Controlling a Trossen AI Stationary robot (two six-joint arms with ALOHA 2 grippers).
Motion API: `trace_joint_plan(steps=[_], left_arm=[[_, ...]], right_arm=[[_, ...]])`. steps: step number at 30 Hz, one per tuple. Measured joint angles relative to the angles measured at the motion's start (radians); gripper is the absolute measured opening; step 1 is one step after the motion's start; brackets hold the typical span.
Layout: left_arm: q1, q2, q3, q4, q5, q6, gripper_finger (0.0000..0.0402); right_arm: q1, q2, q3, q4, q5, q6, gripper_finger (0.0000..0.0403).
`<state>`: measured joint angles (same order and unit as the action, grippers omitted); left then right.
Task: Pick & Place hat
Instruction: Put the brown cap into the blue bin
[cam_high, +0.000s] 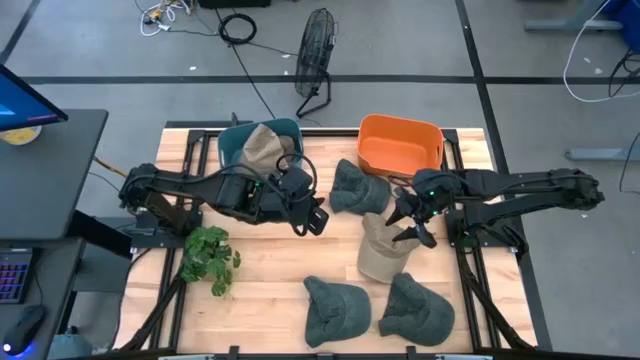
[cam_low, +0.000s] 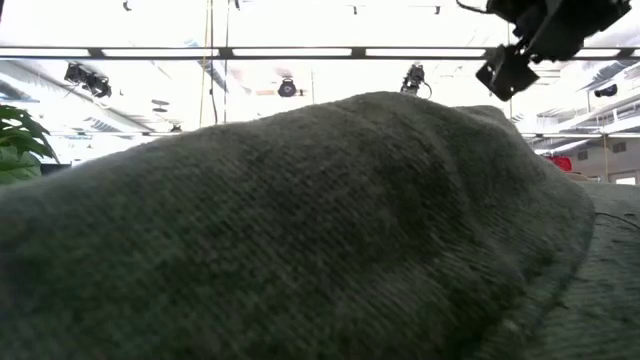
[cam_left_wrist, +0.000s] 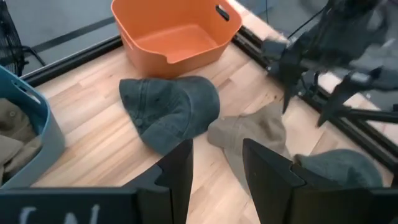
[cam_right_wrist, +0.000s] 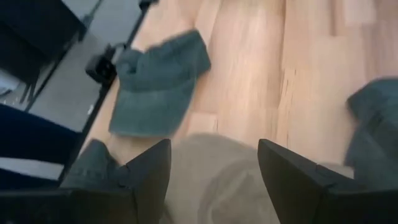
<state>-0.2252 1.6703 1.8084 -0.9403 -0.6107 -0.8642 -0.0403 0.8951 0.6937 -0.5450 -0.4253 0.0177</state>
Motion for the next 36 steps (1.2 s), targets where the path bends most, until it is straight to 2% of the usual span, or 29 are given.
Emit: trace_joint_plan(steps=[4, 12, 21, 26, 28, 31, 36], left_arm=[[-0.005, 0.000, 0.000, 0.004, -0.011, -0.034, 0.0142], [-0.004, 0.000, 0.000, 0.008, -0.012, -0.060, 0.0142], [-0.004, 0.000, 0.000, 0.009, -0.011, -0.068, 0.0142], [-0.004, 0.000, 0.000, 0.008, -0.011, -0.068, 0.0142], [-0.004, 0.000, 0.000, 0.009, -0.011, -0.067, 0.0142], [-0.004, 0.000, 0.000, 0.008, -0.011, -0.067, 0.0142], [-0.004, 0.000, 0.000, 0.008, -0.011, -0.068, 0.0142]], right_arm=[[0.002, 0.060, 0.000, -0.023, 0.006, -0.006, 0.0245], [0.002, 0.240, 0.000, 0.002, 0.178, 0.064, 0.0245], [0.003, 0.439, 0.000, 0.021, 0.182, 0.289, 0.0245], [0.003, 0.530, 0.000, 0.056, 0.181, 0.314, 0.0239], [0.003, 0.561, 0.000, 0.067, 0.181, 0.314, 0.0224], [0.003, 0.602, 0.000, 0.082, 0.181, 0.312, 0.0179], [0.001, 0.631, 0.003, 0.097, 0.175, 0.292, 0.0058]])
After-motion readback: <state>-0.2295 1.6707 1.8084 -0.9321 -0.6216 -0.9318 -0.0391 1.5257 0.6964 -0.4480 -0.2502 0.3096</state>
